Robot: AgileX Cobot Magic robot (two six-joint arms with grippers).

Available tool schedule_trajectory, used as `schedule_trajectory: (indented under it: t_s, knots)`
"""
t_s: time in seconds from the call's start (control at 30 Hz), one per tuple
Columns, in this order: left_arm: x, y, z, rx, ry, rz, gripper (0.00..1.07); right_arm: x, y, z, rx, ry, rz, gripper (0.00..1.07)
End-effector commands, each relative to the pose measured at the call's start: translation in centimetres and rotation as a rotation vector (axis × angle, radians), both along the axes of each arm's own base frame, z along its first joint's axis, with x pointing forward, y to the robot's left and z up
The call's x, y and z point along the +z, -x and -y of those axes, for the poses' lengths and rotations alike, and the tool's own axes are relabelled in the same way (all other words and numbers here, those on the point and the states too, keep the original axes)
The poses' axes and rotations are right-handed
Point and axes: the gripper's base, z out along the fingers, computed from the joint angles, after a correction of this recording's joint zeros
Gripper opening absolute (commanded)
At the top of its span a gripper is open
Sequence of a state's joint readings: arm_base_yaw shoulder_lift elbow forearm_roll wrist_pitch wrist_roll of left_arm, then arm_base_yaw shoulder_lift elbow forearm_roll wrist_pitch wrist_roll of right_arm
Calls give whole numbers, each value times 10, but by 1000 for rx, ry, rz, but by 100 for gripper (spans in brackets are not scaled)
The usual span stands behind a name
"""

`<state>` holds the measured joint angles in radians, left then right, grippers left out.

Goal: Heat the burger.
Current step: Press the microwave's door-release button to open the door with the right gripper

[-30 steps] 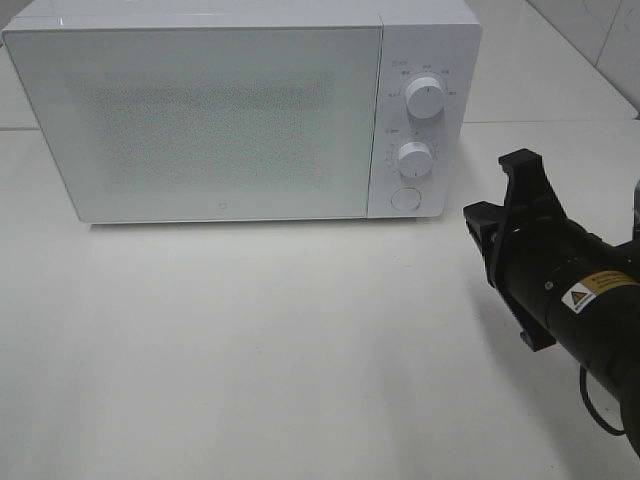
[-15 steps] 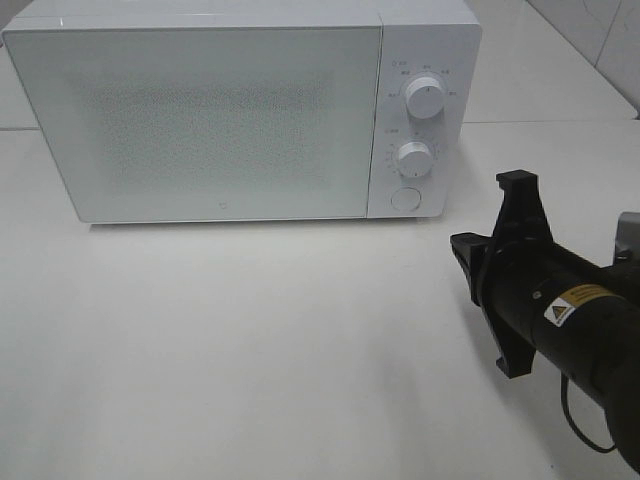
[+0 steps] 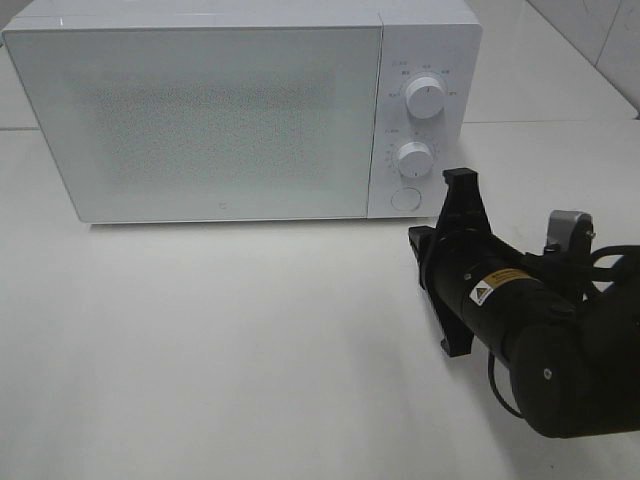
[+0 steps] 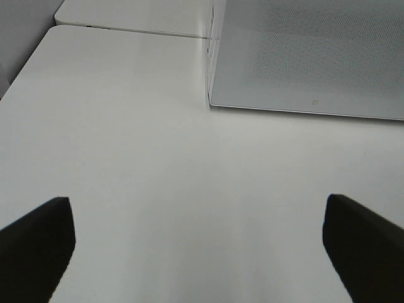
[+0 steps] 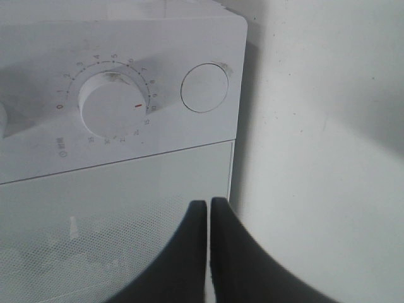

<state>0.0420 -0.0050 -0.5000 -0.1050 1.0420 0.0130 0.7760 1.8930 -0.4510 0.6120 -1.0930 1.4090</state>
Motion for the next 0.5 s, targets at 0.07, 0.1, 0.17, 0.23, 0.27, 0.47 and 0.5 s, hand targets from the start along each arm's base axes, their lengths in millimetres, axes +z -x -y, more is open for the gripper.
schedule_trajectory:
  t_s: [0.07, 0.1, 0.17, 0.23, 0.27, 0.47, 0.5]
  knots:
    - [0, 2, 0, 4, -2, 25, 100, -4, -10, -9, -21, -18, -2, 0]
    - [0, 2, 0, 4, -2, 25, 100, -6, -12, -10, -27, -18, -10, 0]
    - [0, 2, 0, 4, -2, 25, 100, -8, -18, -8, -39, -13, -22, 0]
    - [0, 2, 0, 4, -2, 25, 100, -9, -23, -7, -40, -10, -31, 0]
    - [0, 2, 0, 4, -2, 25, 100, -9, -30, -5, -39, -2, -52, 0]
    - [0, 2, 0, 4, -2, 25, 100, -10, -53, 1, -57, 14, -49, 0]
    - [0, 2, 0, 4, -2, 25, 100, -10, -53, 1, -57, 14, -49, 0]
